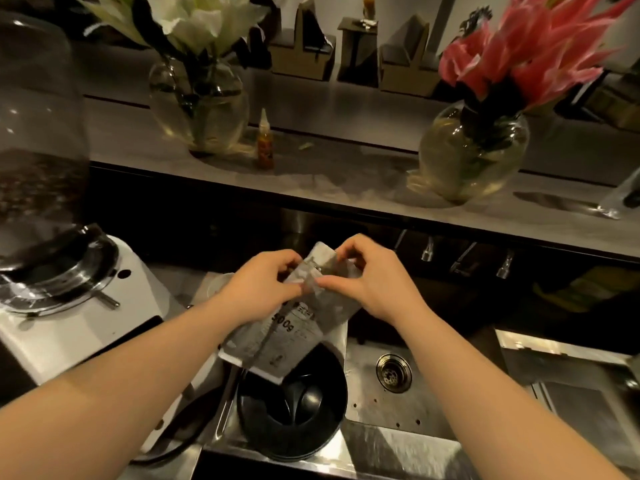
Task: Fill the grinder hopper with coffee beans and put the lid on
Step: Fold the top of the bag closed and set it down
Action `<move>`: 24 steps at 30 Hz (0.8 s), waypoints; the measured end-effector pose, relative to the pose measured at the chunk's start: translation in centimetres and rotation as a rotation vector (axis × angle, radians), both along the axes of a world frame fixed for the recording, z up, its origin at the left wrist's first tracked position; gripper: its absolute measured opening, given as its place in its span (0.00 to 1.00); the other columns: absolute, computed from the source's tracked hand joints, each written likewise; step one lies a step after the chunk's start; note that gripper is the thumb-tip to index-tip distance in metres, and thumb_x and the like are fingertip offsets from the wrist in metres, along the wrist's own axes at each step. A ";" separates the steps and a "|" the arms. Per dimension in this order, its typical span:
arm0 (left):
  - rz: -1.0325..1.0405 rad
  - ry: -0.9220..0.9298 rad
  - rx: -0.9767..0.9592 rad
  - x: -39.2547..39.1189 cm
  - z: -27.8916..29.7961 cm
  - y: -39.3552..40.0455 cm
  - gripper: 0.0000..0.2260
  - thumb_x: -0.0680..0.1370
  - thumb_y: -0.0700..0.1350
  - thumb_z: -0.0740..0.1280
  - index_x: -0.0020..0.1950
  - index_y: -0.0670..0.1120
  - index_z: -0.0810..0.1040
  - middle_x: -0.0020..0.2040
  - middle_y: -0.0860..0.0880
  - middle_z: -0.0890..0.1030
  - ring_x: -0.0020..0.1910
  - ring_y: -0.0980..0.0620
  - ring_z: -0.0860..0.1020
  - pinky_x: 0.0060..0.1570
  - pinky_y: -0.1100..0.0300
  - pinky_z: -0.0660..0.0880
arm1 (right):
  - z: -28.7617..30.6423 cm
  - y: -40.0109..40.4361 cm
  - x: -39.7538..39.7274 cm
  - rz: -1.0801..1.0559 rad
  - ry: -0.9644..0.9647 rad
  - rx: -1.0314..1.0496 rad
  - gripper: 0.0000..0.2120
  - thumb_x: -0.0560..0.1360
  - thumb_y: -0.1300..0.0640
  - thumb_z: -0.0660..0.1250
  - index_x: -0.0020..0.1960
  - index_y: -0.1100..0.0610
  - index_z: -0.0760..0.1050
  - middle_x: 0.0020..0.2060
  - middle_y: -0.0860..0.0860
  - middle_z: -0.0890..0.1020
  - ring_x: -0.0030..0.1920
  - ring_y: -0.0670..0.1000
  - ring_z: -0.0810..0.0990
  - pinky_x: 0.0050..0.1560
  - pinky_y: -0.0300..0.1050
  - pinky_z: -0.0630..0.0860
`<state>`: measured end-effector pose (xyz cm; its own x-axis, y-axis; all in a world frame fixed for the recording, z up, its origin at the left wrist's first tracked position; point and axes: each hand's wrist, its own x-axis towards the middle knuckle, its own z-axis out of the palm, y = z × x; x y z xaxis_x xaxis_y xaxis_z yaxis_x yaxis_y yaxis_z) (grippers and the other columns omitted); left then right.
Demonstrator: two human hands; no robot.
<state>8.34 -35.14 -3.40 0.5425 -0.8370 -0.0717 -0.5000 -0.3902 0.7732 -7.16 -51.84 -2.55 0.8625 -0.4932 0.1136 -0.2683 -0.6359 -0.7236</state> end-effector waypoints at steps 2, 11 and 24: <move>0.070 0.006 -0.030 0.9 -0.4 -0.2 0.08 0.76 0.47 0.78 0.47 0.56 0.80 0.42 0.55 0.86 0.42 0.59 0.83 0.43 0.61 0.77 | -1.5 -1.5 -0.6 -0.087 -0.033 0.212 0.25 0.69 0.44 0.86 0.56 0.38 0.74 0.56 0.42 0.83 0.57 0.43 0.83 0.58 0.41 0.81; 0.022 0.170 0.024 2.8 -1.6 -2.2 0.17 0.74 0.45 0.81 0.55 0.61 0.79 0.49 0.61 0.87 0.49 0.67 0.83 0.53 0.64 0.81 | -6.3 -3.7 0.7 -0.129 -0.159 0.522 0.05 0.79 0.56 0.78 0.49 0.46 0.88 0.48 0.46 0.91 0.51 0.43 0.89 0.52 0.38 0.81; 0.186 0.427 -0.023 4.3 -0.7 -4.2 0.10 0.76 0.49 0.79 0.55 0.59 0.86 0.48 0.59 0.89 0.48 0.59 0.88 0.55 0.52 0.84 | -7.8 -8.1 4.5 -0.043 -0.243 0.510 0.13 0.77 0.65 0.77 0.46 0.47 0.87 0.48 0.45 0.91 0.52 0.45 0.89 0.54 0.39 0.83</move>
